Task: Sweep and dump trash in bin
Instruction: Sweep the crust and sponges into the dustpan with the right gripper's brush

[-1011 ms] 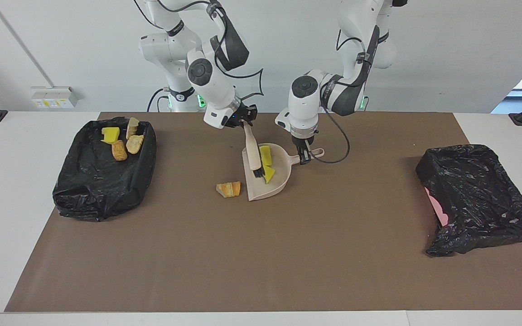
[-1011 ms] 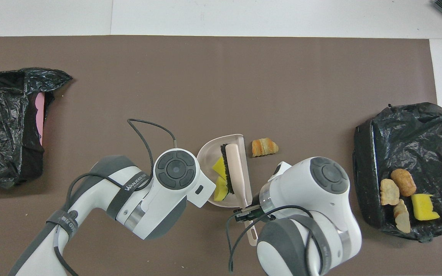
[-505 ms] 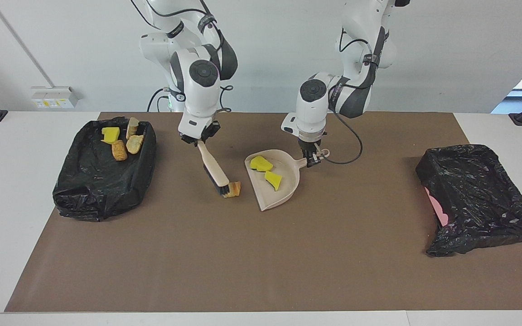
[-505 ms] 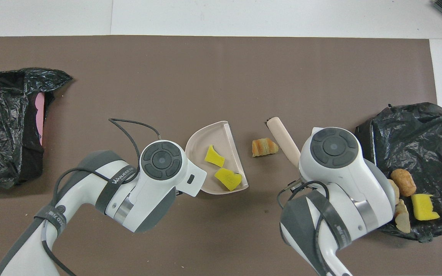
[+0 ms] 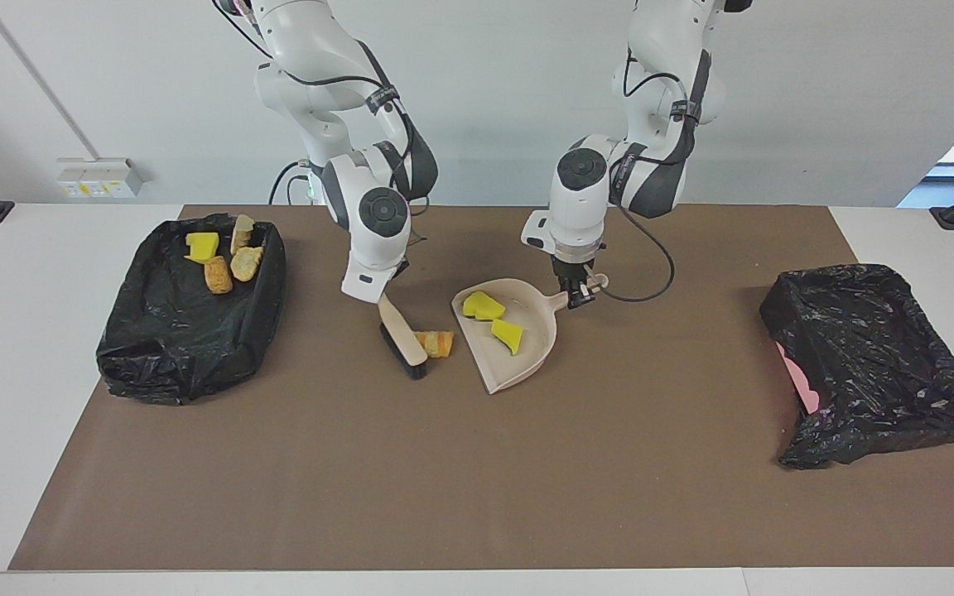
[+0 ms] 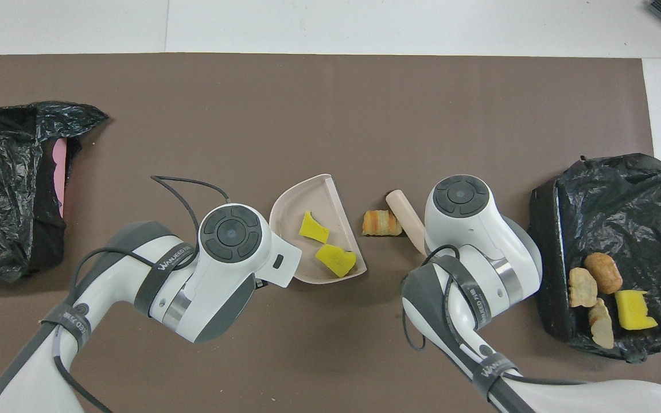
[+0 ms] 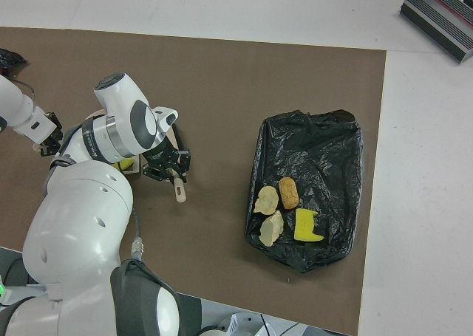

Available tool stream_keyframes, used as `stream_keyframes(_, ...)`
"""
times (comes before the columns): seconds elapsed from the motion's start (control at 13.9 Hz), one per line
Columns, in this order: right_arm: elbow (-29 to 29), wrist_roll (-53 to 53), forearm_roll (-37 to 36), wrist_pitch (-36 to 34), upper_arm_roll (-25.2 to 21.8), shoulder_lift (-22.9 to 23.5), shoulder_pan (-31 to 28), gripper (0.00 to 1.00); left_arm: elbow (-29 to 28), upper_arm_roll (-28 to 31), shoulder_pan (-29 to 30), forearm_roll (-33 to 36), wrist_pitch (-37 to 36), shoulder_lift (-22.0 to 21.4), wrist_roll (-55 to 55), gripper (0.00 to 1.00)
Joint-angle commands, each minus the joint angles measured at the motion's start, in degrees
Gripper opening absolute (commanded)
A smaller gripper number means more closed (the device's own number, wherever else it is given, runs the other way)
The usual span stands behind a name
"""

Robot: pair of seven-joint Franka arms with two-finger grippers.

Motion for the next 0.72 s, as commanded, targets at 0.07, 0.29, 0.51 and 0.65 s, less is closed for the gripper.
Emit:
stream_keyframes(0.07,-2.7,-0.7,14.8,2.8,0.4,-1.8,3.4,0.00,-1.5,-0.3,-0.7,0.7,0.7,-1.0,-1.8,0.00)
stream_keyframes(0.29,-2.0,1.7,21.7,2.5,0.4,-2.1,3.7,0.00,-1.4,-0.2,-1.7,0.7,1.0,-1.0,-1.7,0.00)
stream_keyframes(0.51,-1.1,5.7,19.2,0.5,-0.2,-6.6,2.9,0.00,-1.4,-0.3,-1.1,0.7,1.2,-0.9,-0.9,0.00)
stream_keyframes(0.65,-1.0,16.6,15.3,-3.0,-0.1,-10.4,3.2,0.00,-1.4,-0.2,-0.6,0.7,1.1,-0.8,2.1,0.00)
